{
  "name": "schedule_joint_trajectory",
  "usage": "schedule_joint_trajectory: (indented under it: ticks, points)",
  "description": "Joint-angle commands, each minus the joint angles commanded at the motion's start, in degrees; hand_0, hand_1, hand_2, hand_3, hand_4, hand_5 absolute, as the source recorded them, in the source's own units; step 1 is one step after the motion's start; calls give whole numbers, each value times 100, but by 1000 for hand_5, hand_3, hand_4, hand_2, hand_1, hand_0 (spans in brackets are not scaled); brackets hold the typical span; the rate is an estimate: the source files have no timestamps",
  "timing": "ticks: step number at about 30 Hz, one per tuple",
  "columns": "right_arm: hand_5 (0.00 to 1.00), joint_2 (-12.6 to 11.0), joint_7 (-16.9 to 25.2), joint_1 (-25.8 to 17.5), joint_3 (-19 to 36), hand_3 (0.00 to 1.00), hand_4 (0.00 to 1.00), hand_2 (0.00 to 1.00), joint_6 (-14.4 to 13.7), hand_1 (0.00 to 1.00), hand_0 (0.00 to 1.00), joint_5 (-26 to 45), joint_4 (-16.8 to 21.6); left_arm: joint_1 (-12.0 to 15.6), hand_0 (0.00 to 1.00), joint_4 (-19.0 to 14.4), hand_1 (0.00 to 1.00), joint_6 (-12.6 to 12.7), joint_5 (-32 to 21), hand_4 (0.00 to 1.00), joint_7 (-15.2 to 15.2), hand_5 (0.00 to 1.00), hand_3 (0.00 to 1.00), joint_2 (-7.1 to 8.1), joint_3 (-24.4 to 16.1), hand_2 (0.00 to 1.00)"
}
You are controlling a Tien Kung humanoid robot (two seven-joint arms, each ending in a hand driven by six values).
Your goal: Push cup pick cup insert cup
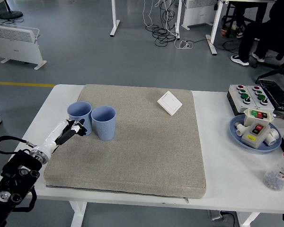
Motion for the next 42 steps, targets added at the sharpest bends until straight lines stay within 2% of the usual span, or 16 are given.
schedule_joint_trajectory:
  ticks: [1, 2, 7, 8, 13, 14, 19, 20, 21, 25, 26, 31, 32, 35, 38, 42]
  points:
    - [474, 0, 0, 0, 0, 567, 127, 674, 0, 675, 772, 1, 0, 10, 687, -23, 532, -1, -3, 607, 4, 998, 445, 10, -2, 489]
    - [471, -1, 1, 2, 2, 567, 127, 674, 0, 675, 773, 0, 0, 43, 608, -87, 527, -5, -1, 605, 14, 998, 444, 35, -22, 485]
    - [471, -2, 6, 11, 9, 567, 127, 674, 0, 675, 773, 8, 0, 257, 608, -546, 527, -18, 13, 605, 79, 998, 444, 199, -182, 485]
    - [473, -3, 6, 12, 11, 567, 127, 675, -1, 675, 773, 10, 0, 306, 493, -648, 508, -16, 20, 606, 87, 998, 444, 234, -223, 478]
    - [473, -5, 8, 19, 28, 567, 127, 675, -1, 675, 773, 1, 0, 511, 493, -1343, 508, 24, 44, 606, 102, 998, 444, 451, -447, 478]
    - [472, -6, 8, 20, 35, 567, 128, 675, -1, 675, 773, -3, 0, 540, 391, -1503, 492, 51, 65, 701, 98, 998, 443, 503, -500, 471]
    - [472, -9, 6, 25, 47, 567, 128, 675, -2, 675, 773, -11, 0, 501, 391, -2230, 492, 296, 230, 701, -8, 998, 443, 703, -580, 471]
    - [472, -9, 6, 25, 47, 567, 128, 675, -3, 676, 773, -10, 0, 490, 570, -2312, 634, 321, 254, 841, -19, 846, 578, 718, -577, 614]
    - [472, -9, 5, 25, 47, 567, 128, 675, -3, 676, 773, -10, 0, 411, 570, -2464, 634, 370, 412, 841, 7, 846, 578, 766, -545, 614]
    - [472, -10, 0, 18, 41, 567, 128, 675, -5, 676, 773, -5, 0, 66, 570, -2808, 634, 214, 1201, 841, 404, 846, 578, 906, -351, 614]
    - [472, -11, -1, 18, 41, 567, 127, 676, -5, 676, 773, -5, 0, 26, 887, -2825, 888, 198, 1421, 944, 435, 743, 854, 917, -325, 952]
    - [472, -16, -6, -18, 5, 567, 127, 676, -9, 676, 773, 46, 0, -626, 887, -2829, 888, -281, 2447, 944, 882, 743, 854, 1014, 286, 952]
    - [472, -18, -7, -24, -5, 567, 127, 675, -9, 676, 774, 58, 0, -737, 960, -2768, 949, -385, 2573, 998, 968, 689, 977, 1010, 402, 998]
    - [472, -24, -9, -46, -41, 567, 127, 675, -8, 676, 774, 96, 0, -1183, 960, -2464, 949, -784, 2996, 998, 1219, 689, 977, 970, 935, 998]
    - [473, -29, -11, -54, -64, 567, 127, 675, -6, 676, 774, 115, 0, -1402, 973, -2275, 964, -934, 3154, 998, 1292, 649, 998, 922, 1238, 998]
    - [473, -38, -14, -70, -103, 567, 127, 675, -3, 676, 774, 132, 0, -1835, 973, -1740, 964, -1274, 3359, 998, 1482, 649, 998, 771, 1804, 998]
